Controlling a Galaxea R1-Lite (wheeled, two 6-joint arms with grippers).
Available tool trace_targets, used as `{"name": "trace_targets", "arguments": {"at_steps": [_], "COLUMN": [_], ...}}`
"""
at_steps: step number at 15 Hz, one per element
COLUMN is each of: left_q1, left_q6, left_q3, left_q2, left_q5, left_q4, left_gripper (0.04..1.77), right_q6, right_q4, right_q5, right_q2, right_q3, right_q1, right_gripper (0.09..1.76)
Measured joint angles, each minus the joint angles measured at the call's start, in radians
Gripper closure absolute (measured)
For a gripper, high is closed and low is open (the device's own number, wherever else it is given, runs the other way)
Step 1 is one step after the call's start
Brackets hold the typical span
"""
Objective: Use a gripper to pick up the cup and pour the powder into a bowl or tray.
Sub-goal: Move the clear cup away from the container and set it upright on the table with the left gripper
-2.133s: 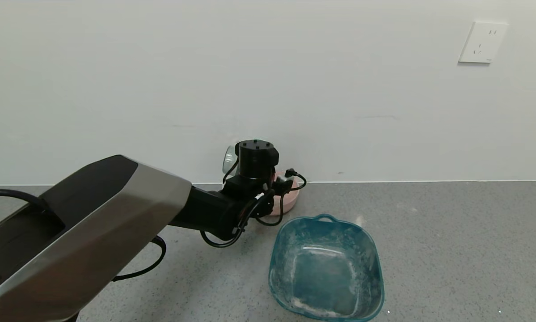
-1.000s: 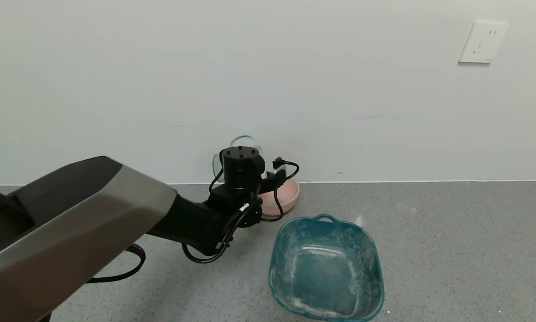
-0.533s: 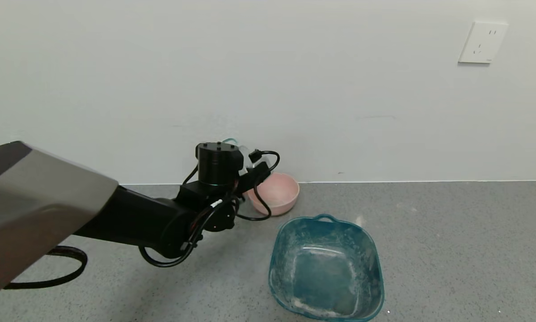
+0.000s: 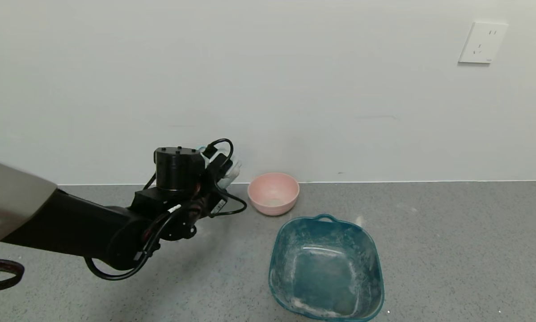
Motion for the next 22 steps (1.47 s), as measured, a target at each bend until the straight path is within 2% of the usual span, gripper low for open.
{"name": "trace_targets", "arguments": {"at_steps": [5,7,9,12,18,22], "left_q1": [0.066,0.082,0.095,0.110,0.173,0.185], "left_q6": [-0.229,-0.279,-0.309,-0.373,-0.472,-0.494], "left_q3": [0.088,0.131,0.180,0.234,0.278,0.278], "left_q2": [-0.078,-0.091,-0.086,-0.038,0.046,0.118], "left_q5": [-0.188,-0.241,-0.277,-0.308,-0.378,-0.383], "left_q4": [-0.014,-0.079,-0.196,-0.359,-0.429,-0.542], "left_gripper": [0.54,0.54,0.54,0.54,0.54,0.55], "right_q6": [0.000,0.000,0.000,0.000,0.000,0.000], "right_q4": [0.000,0.000,0.000,0.000,0.000,0.000], "right_q5": [0.000,0.000,0.000,0.000,0.000,0.000], "right_q2": [0.000,0.000,0.000,0.000,0.000,0.000], "right_q3": [0.000,0.000,0.000,0.000,0.000,0.000], "right_q1": [0.000,0.000,0.000,0.000,0.000,0.000], "right_gripper": [0.14,0.14,0.14,0.14,0.14,0.14]}}
